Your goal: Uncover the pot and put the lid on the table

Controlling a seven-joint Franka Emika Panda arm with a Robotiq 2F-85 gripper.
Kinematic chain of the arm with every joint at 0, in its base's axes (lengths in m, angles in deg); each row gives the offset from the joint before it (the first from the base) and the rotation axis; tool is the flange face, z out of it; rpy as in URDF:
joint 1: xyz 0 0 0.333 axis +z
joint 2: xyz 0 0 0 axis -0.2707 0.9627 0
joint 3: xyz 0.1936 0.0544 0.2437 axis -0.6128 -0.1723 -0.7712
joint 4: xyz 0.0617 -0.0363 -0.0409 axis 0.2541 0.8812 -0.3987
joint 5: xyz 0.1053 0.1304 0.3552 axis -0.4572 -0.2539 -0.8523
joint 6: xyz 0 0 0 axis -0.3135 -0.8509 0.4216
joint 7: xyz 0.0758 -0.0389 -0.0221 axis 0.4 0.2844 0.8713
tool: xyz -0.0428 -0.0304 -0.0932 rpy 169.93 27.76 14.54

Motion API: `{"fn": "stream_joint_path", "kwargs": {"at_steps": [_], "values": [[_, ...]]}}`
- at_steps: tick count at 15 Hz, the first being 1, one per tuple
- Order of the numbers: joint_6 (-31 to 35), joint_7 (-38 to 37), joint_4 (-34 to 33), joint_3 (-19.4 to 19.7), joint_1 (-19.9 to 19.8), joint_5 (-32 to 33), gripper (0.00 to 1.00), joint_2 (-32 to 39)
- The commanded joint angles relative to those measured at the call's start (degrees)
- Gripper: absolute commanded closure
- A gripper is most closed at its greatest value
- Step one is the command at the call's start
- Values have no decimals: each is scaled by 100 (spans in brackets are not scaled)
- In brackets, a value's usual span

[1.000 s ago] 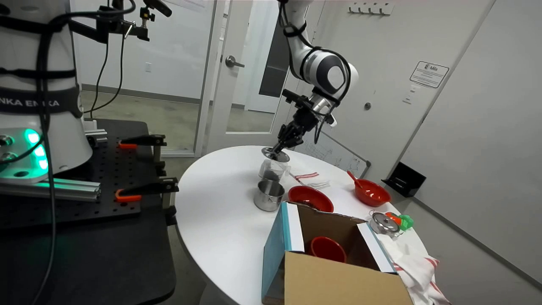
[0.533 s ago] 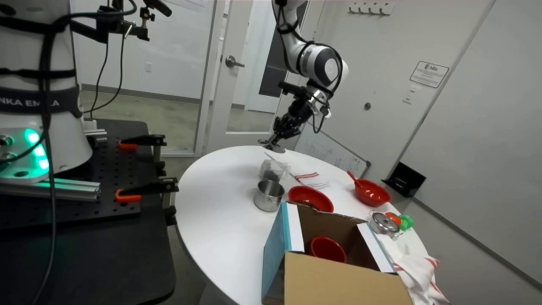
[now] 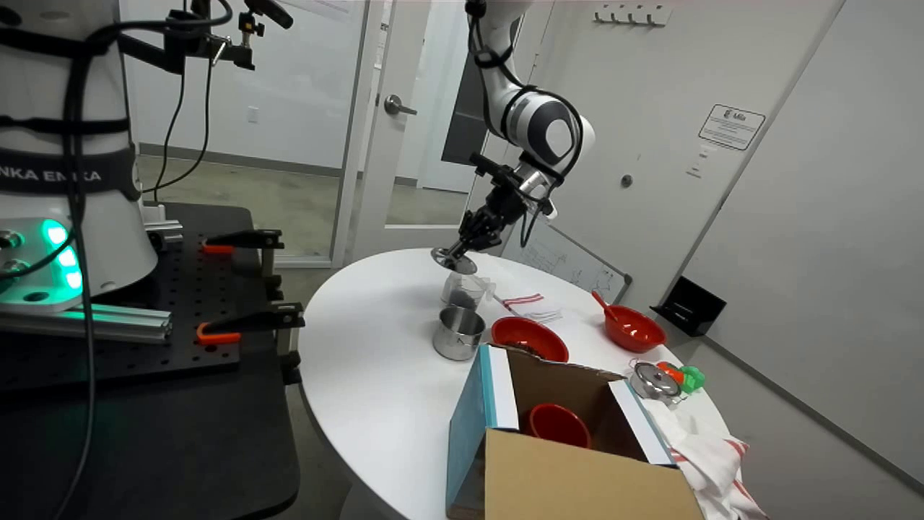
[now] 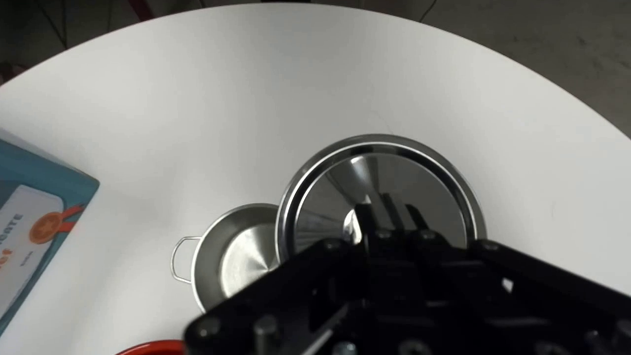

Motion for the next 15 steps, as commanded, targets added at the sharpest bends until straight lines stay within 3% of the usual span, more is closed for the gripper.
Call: {"fn": "stream_joint_path", "kwargs": {"at_steps": [1,3,4,5,9,15], "values": [[579,-692,815,-10,-55,-509,100,-545],[823,-1118,1050,50,-26,-730,100,-672],[1024,-993,1229,19,-87,-800,100,-799],[666,-886,699,30,-31,-586,98,-404],[820,-979,926,47,-31,-624,100,-572],[414,-757,167,-128,103,-511,100,91]]}}
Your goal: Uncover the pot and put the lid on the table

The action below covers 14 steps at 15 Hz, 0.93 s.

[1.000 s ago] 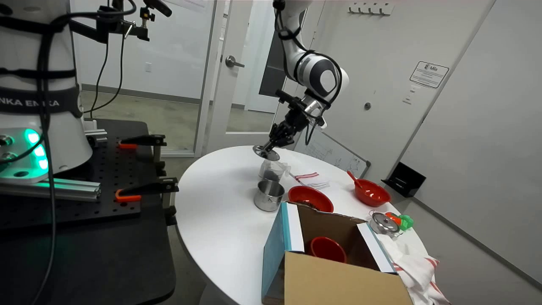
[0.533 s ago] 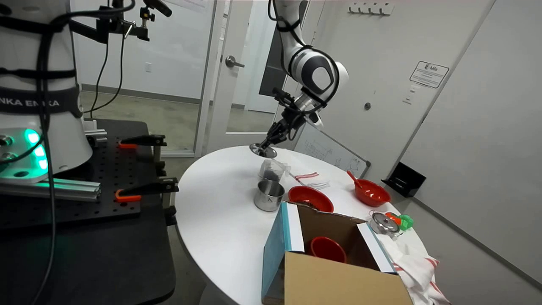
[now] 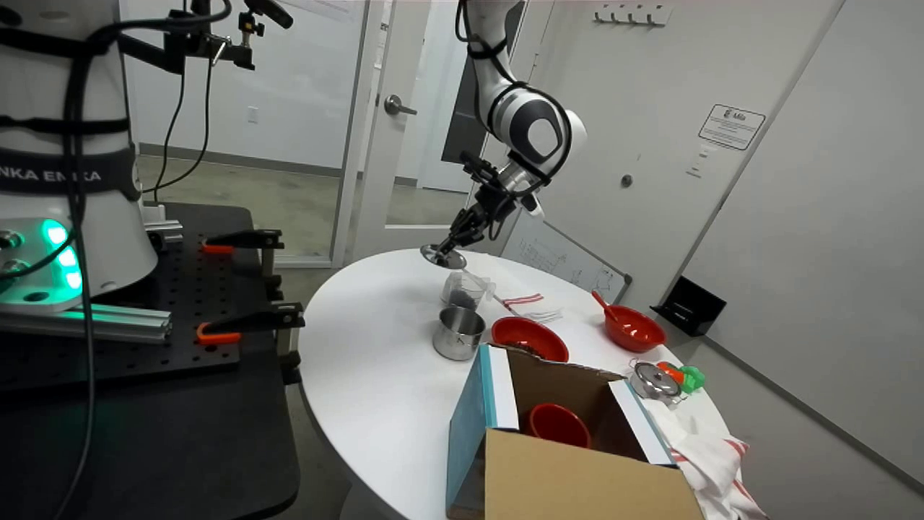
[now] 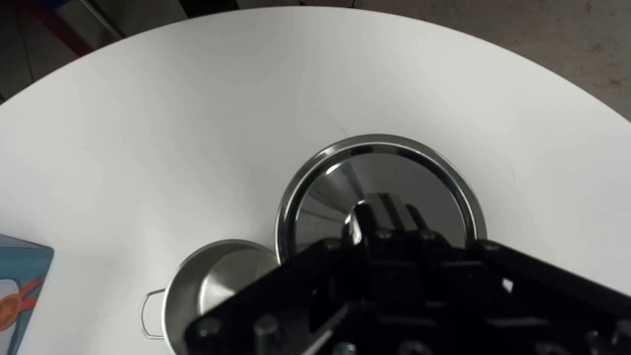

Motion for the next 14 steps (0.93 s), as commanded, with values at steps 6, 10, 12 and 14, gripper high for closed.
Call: {"fn": "stream_joint_path", "kwargs": {"at_steps": [6,10,12,14], "values": [[-731,502,-1451,-289,61,-7,100,1346],[-852,589,-1874,-282,-13,-41,100,1769],[-969,640,-2057,-276,-36,-4,100,1923],[-1042,672,-2124,-278,-32,10,100,2025]]}}
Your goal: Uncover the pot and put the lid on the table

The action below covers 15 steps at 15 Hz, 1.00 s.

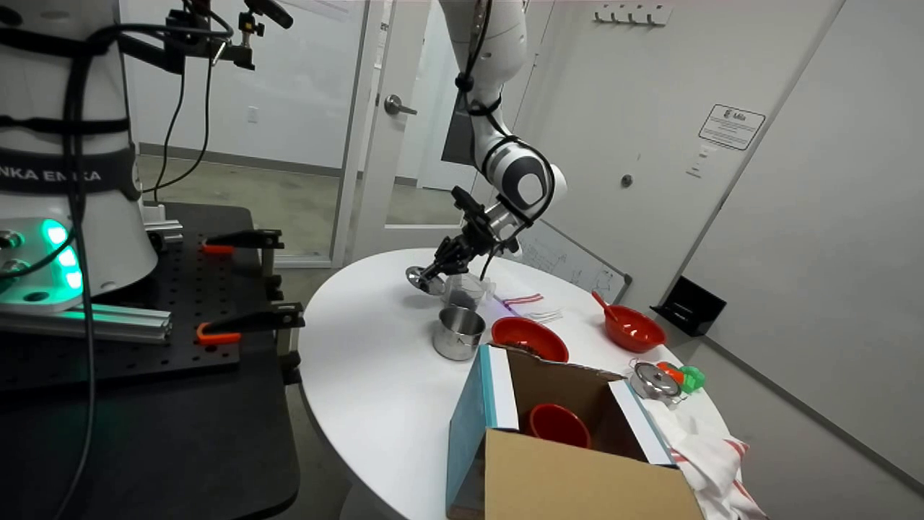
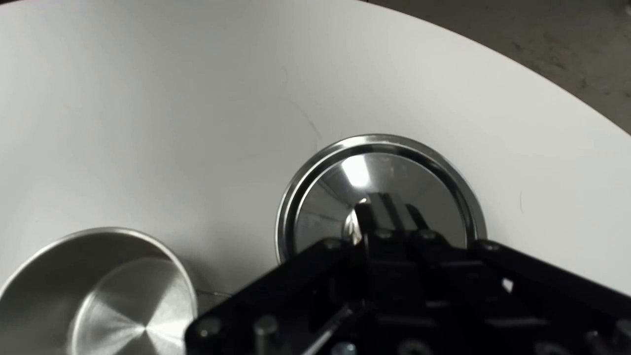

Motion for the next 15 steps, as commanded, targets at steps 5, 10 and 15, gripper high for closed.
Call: {"fn": "stream_joint_path", "kwargs": {"at_steps": [5,10,15], "values": [[-888,347,-858,2,2,171,100,664],[-971,296,-1230,56,52,257,100,973],[-1166,328,-1670,115,98,492,100,1266]]}}
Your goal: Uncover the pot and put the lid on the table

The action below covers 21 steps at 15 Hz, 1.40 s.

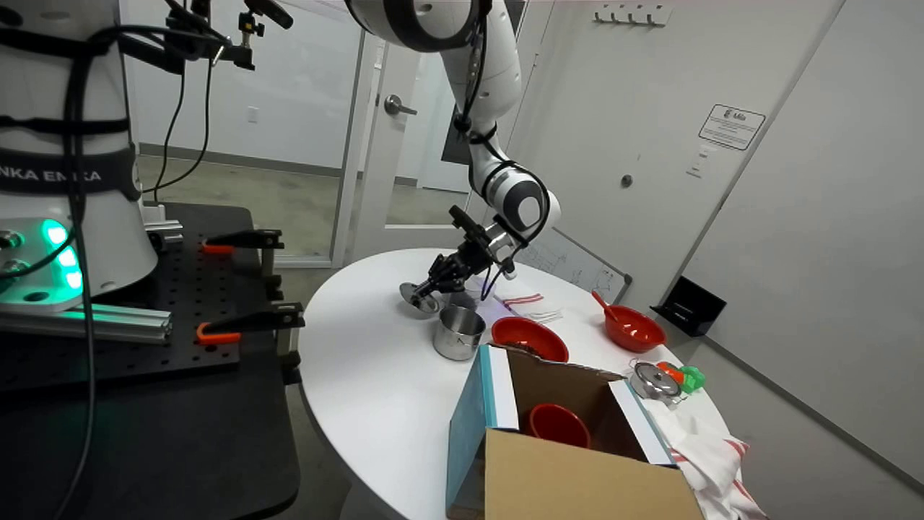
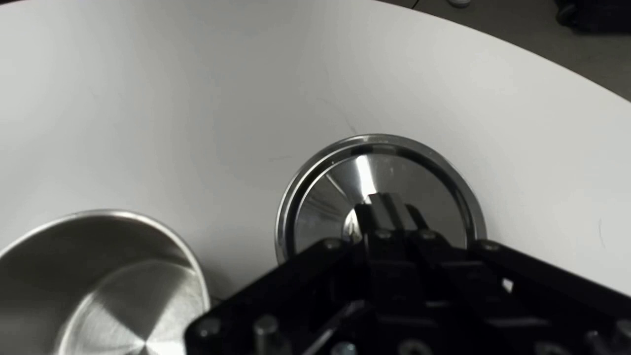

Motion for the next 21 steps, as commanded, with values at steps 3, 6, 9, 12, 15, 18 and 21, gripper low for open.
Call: {"fn": "stream_joint_path", "kwargs": {"at_steps": [3,6,9,12,15,18,21], "values": [[-483,151,-812,90,85,327,100,456],[-712,224,-1102,158,155,605,100,582],[-861,329,-1355,212,229,863,100,687],[-851,475,-1530,213,274,1030,100,752],[-808,526,-1583,221,295,1115,100,778],[-716,618,-1520,183,306,1219,100,722],[-917,846,-1770,159,322,1212,100,848]]}}
